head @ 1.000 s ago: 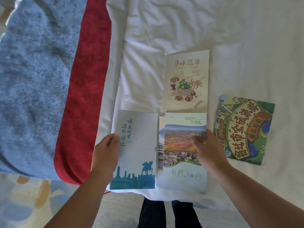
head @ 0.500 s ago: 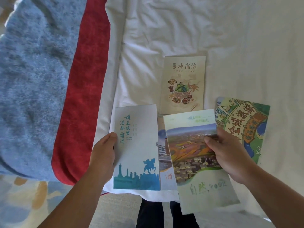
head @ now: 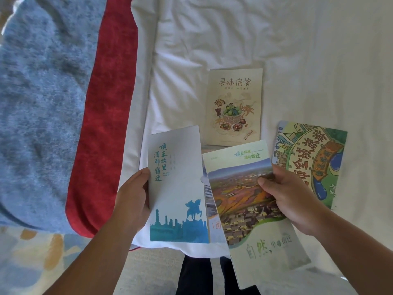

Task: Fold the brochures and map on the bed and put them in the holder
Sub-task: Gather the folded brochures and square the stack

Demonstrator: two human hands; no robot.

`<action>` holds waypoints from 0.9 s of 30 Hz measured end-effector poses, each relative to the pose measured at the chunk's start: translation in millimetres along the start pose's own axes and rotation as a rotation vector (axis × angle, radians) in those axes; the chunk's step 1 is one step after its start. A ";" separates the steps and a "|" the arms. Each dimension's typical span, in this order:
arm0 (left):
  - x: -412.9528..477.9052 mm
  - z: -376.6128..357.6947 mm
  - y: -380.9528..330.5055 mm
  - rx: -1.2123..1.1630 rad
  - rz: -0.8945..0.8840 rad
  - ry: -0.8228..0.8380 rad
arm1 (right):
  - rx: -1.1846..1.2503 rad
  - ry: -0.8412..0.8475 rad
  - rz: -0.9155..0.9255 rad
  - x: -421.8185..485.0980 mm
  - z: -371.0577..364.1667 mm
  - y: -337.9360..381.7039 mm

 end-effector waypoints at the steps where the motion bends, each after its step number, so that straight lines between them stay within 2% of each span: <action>1: 0.4 0.2 0.2 -0.009 0.006 0.006 | 0.013 0.004 -0.003 0.0 0.2 -1.4; 15: 4.6 -3.1 2.4 -0.080 0.021 0.039 | 0.034 0.096 0.047 -3.3 6.1 -8.2; 27: -0.2 -10.2 0.8 -0.100 -0.041 0.107 | 0.072 0.126 -0.031 -5.3 7.8 -11.4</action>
Point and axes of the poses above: each hand's wrist, its own x-axis towards the middle knuckle, its own z-axis out of the back of the hand, y = z × x, the point moved 2 cm from there along x, towards the middle knuckle, and after that the axes turned 11 degrees about -x, right-handed, at the moved point
